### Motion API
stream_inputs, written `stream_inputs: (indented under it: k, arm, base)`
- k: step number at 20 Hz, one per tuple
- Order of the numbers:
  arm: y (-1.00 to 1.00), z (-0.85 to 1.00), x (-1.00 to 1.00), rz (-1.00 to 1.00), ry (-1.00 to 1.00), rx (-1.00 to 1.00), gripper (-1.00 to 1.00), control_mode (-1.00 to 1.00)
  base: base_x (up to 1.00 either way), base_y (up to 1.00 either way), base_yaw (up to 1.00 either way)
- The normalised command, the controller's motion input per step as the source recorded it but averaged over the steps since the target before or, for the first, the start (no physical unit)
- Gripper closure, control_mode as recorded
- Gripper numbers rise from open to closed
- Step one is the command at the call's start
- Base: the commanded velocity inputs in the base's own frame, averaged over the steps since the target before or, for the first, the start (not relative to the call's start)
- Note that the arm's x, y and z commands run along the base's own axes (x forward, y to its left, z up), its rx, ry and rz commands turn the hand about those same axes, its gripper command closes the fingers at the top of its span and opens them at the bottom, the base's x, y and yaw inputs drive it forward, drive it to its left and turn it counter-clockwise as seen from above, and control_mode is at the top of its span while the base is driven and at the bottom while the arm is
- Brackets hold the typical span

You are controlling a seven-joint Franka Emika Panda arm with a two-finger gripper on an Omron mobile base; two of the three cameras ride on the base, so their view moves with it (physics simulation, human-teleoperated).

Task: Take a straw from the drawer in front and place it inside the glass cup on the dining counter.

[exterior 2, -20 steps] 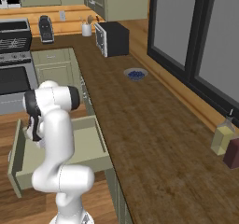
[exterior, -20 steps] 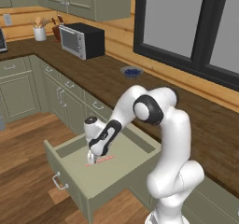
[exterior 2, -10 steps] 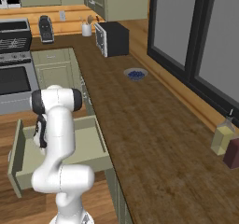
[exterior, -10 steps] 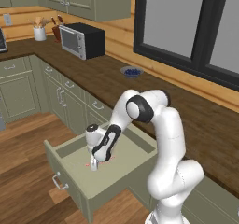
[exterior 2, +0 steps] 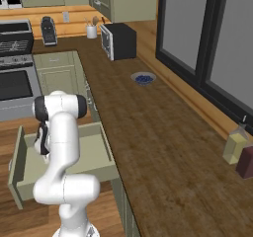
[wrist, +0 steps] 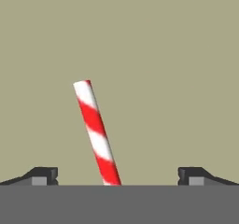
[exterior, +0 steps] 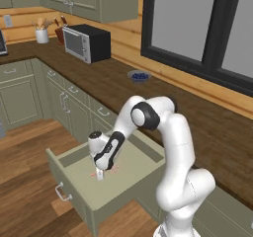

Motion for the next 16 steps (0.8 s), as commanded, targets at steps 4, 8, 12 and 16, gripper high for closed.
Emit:
stream_inputs:
  k: [4, 8, 12, 16]
  arm:
    - [0.0, -0.56, 0.35, 0.07, 0.16, 0.0, 1.0, -1.0]
    - [0.0, -0.53, 0.25, 0.03, 0.17, 0.0, 1.0, -1.0]
    - [-0.06, -0.32, 0.0, 0.02, 0.02, 0.0, 1.0, -1.0]
    - [-0.02, -0.05, -0.21, 0.0, -0.01, 0.01, 1.0, -1.0]
  base:
    - [0.0, 0.0, 0.0]
    - [0.0, 0.0, 0.0]
    - [0.0, 0.0, 0.0]
    - [0.0, 0.0, 0.0]
